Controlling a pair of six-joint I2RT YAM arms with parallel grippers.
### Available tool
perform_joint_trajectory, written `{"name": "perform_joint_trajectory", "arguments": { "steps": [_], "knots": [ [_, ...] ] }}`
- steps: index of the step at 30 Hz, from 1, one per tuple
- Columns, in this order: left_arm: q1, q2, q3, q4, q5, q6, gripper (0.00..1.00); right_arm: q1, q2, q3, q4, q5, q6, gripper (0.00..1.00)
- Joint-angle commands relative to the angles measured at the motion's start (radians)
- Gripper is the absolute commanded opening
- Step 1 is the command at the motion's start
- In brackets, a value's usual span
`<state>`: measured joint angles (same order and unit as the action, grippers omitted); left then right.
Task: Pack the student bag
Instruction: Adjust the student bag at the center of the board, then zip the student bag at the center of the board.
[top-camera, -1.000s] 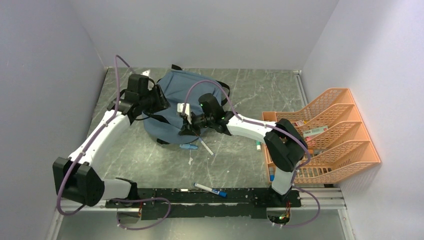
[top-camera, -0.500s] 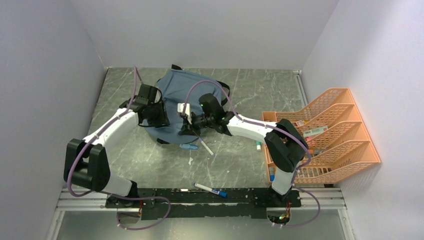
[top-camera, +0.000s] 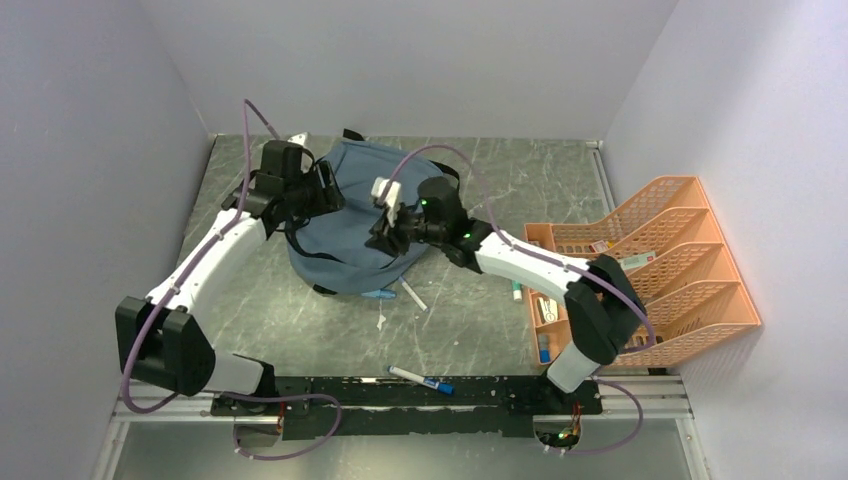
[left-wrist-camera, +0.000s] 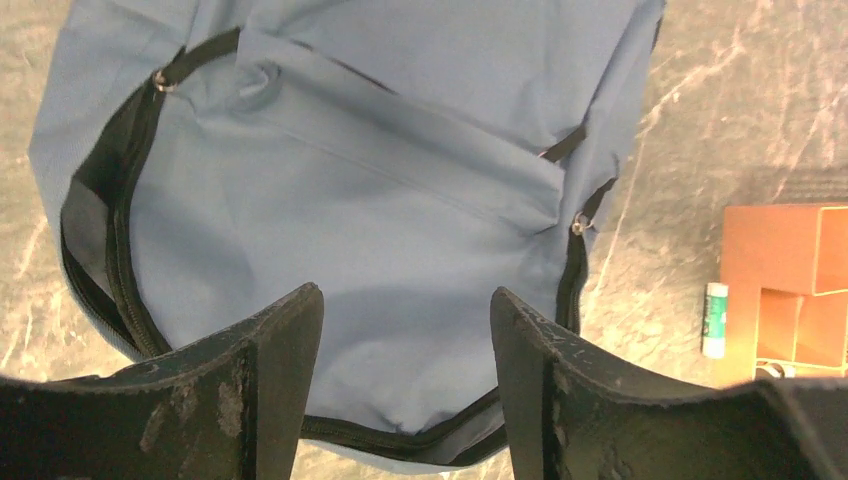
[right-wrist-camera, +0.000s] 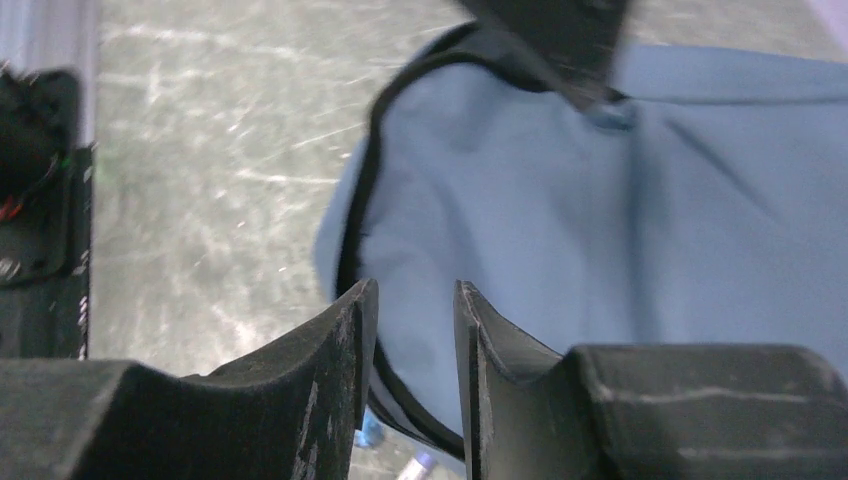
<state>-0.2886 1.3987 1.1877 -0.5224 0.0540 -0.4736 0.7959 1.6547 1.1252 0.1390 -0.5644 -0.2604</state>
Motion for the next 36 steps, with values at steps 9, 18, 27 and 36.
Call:
{"name": "perform_joint_trajectory", "arguments": {
  "steps": [9, 18, 27, 36],
  "knots": [
    [-0.253, 0.110, 0.140, 0.097, -0.138, 0.126, 0.71, -0.227, -0.156, -0.108, -0.021, 0.607, 0.549, 0.46],
    [-0.428, 0.343, 0.286, 0.154, -0.105, 0.323, 0.69, -0.389, -0.069, -0.170, -0.056, 0.466, 0.796, 0.45],
    [-0.508, 0.535, 0.425, 0.088, -0.158, 0.537, 0.68, -0.467, -0.007, -0.206, -0.026, 0.297, 0.850, 0.45],
    [-0.531, 0.629, 0.487, 0.040, -0.315, 0.566, 0.66, -0.493, 0.005, -0.236, 0.000, 0.277, 0.846, 0.45]
  ]
}}
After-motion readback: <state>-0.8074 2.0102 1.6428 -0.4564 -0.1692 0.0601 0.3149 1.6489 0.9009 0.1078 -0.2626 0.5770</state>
